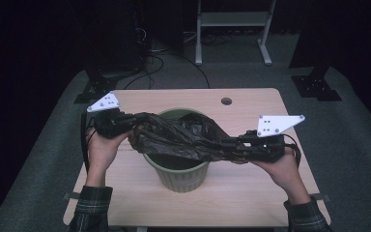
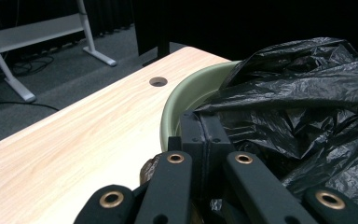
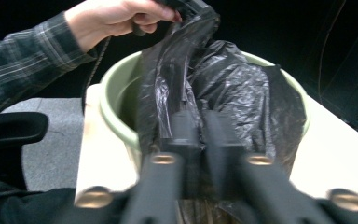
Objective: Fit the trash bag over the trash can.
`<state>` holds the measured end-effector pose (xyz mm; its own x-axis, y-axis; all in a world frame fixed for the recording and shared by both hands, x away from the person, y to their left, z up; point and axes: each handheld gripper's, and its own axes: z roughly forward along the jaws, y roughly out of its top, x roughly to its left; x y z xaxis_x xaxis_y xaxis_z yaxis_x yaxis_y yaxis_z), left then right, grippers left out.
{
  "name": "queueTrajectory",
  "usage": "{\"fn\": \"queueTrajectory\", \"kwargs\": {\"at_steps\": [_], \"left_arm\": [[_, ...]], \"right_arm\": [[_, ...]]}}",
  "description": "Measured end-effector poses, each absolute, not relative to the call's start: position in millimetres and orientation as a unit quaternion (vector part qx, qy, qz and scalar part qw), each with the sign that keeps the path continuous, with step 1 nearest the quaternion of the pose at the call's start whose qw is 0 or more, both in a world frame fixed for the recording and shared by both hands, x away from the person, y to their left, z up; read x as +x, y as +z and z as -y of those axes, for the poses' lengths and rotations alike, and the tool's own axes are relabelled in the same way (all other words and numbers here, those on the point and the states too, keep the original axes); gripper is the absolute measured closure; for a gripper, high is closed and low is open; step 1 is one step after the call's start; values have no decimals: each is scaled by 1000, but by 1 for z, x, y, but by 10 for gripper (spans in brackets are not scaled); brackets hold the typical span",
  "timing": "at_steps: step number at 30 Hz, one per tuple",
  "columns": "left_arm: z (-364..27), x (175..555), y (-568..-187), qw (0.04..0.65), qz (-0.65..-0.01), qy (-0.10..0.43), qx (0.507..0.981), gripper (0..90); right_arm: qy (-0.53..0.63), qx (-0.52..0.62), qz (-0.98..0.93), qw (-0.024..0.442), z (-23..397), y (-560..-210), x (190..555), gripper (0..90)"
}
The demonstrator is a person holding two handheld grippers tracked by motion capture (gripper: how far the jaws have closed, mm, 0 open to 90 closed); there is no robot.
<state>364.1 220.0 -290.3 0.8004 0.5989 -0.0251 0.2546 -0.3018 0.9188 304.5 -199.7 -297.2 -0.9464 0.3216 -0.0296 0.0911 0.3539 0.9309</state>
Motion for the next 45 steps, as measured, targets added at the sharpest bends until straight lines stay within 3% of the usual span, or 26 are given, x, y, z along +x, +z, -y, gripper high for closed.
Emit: {"fn": "queueTrajectory", "kwargs": {"at_steps": [11,21,33,37,45], "left_arm": [[-224,383,-301,520,-288,164,787,898],[-228,405,-326,493,-322,158,793,899],[-229,410,-345,450,-346,162,807,899],[-236,409,-346,463,-347,154,801,898],[-236,401,-334,480,-335,150,796,898]], "right_arm": [[572,199,-785,133,203,-300,355,900],[546,280,-778,136,195,-336,408,900],[477,307,-812,140,179,-364,415,900],[473,307,-815,131,183,-371,416,900],[515,295,-790,153,209,-339,389,777]]}}
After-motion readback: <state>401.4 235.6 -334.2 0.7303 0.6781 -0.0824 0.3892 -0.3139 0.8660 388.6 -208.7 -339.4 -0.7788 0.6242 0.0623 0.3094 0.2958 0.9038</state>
